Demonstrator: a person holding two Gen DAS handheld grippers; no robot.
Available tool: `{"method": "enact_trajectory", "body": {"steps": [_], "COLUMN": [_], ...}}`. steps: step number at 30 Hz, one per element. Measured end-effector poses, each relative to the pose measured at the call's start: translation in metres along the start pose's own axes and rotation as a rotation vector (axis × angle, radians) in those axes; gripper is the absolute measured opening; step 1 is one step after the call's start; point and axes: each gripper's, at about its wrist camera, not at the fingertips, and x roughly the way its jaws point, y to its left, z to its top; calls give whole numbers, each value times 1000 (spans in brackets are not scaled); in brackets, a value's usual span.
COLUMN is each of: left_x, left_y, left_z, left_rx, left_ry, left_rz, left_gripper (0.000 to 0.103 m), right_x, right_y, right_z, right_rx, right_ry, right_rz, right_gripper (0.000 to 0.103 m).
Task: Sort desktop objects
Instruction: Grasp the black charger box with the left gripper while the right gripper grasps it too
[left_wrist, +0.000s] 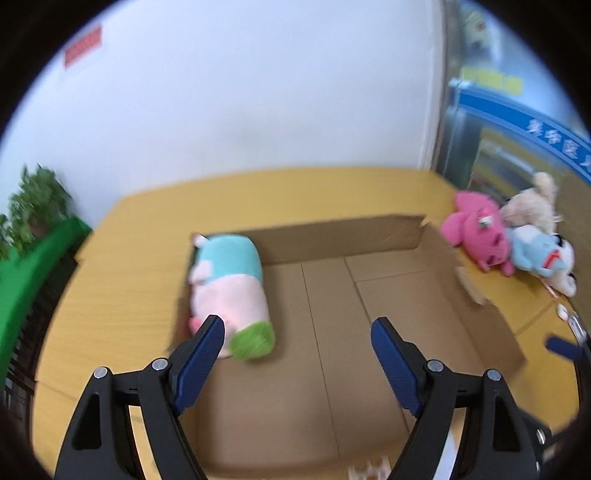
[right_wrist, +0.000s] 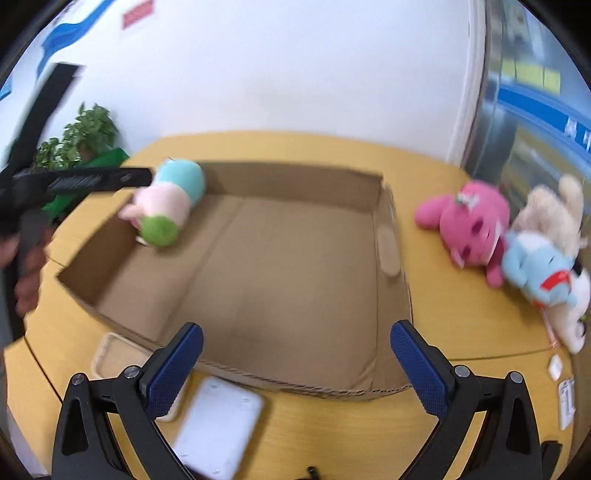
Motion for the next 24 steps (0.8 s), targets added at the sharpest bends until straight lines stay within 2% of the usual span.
{"method": "enact_trajectory", "body": {"steps": [2, 5, 9, 13, 17, 20, 23, 24], "left_x": [-34, -73, -99, -110, -107, -86, -56, -48], "left_y": [-9, 0, -10, -19, -31, -42, -56, -60], "left_z": [-13, -31, -51, -82, -117, -137, -156, -160], "left_rx": [8, 11, -1, -2, -16, -23, -62, -71], "left_ry": [-45, -102, -133, -126, -67, 45, 184, 215], "left_rz": [-38, -67, -146, -166, -274, -398, -579, -608], "left_gripper": [83, 83, 83, 83, 83, 83, 83, 83], "right_x": [-15, -37, -64, -82, -94, -93, -83, -79], "right_y": [14, 33, 50, 54, 49, 40, 27, 25], "right_z": [-4, -17, -35, -56, -91, -130, -166, -175], "right_rx": [-14, -40, -47, -46, -52, -45, 19, 37], "right_ry": [-15, -43, -69, -67, -41, 24, 120, 150], "right_rz": [31, 68, 85, 98, 172, 225, 310, 334], "right_gripper": [103, 103, 103, 103, 103, 103, 103, 103]}}
